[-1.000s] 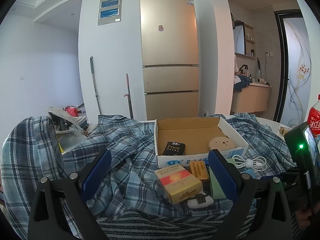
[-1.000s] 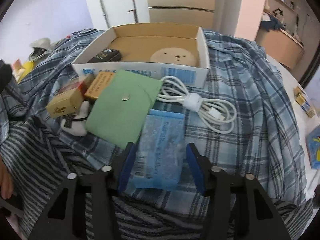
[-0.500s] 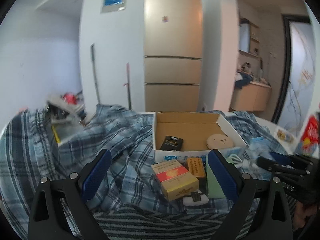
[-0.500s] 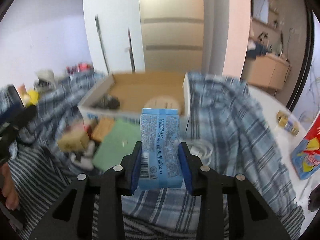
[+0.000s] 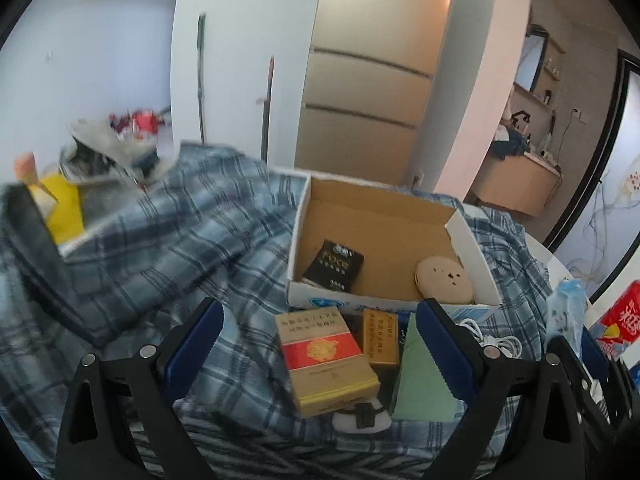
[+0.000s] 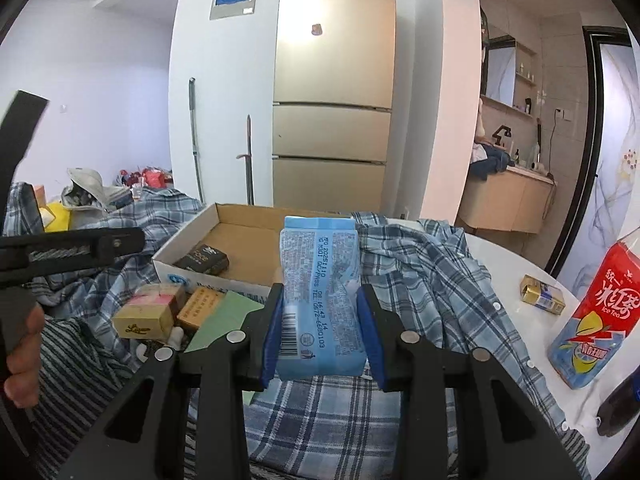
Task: Organize soft objects
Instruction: 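Lower the left gripper onto the gold-red cigarette pack and grasp it while the right holds the packet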
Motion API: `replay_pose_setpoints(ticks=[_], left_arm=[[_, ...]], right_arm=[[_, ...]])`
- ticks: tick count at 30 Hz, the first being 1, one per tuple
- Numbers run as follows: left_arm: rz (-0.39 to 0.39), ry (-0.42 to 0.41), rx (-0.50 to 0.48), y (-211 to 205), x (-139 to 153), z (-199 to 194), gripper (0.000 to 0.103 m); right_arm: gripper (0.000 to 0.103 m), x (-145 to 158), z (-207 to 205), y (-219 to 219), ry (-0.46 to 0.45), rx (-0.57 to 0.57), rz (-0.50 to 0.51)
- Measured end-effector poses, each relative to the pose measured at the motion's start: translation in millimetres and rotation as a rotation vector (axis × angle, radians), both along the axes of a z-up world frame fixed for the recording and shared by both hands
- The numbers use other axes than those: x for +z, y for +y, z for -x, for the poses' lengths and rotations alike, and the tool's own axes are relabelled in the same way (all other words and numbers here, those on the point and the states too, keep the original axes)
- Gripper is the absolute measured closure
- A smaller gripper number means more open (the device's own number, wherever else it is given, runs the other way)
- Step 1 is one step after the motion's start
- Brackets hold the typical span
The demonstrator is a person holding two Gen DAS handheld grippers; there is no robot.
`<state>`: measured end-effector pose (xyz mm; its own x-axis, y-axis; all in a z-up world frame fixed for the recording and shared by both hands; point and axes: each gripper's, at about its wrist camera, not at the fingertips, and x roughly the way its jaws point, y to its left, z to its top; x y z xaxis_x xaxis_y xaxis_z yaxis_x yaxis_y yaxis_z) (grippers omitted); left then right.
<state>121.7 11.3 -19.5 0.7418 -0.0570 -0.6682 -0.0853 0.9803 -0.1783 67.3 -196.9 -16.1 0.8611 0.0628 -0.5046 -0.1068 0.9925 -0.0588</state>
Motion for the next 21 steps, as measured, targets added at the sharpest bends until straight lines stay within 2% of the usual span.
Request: replay_pose_setpoints(ticks=[9,11,16,21], left_arm=[[0.085,0.141,0.024,7.0,-44.2,-21.2,0.015],[0.079,0.144,0.012,5.5,-47.9,-21.8,0.019],[0.011,0.154,-0.062,-11.9,-50.0,-21.5,0.019],[0.002,0.211,-0.061,-12.2,-59.2,-28.8,0.021]], right_arm=[[0.068,-2.5,0.6,5.6,0.017,0.002,0.033],[0.068,-3.4,-0.6,5.6,0.026,0.004,0.032],[0.068,-5.6,-0.7,5.9,0.041,0.004,0.032],[0.068,-6.5,-2.1,7.2,0.049,0.003,0.04]])
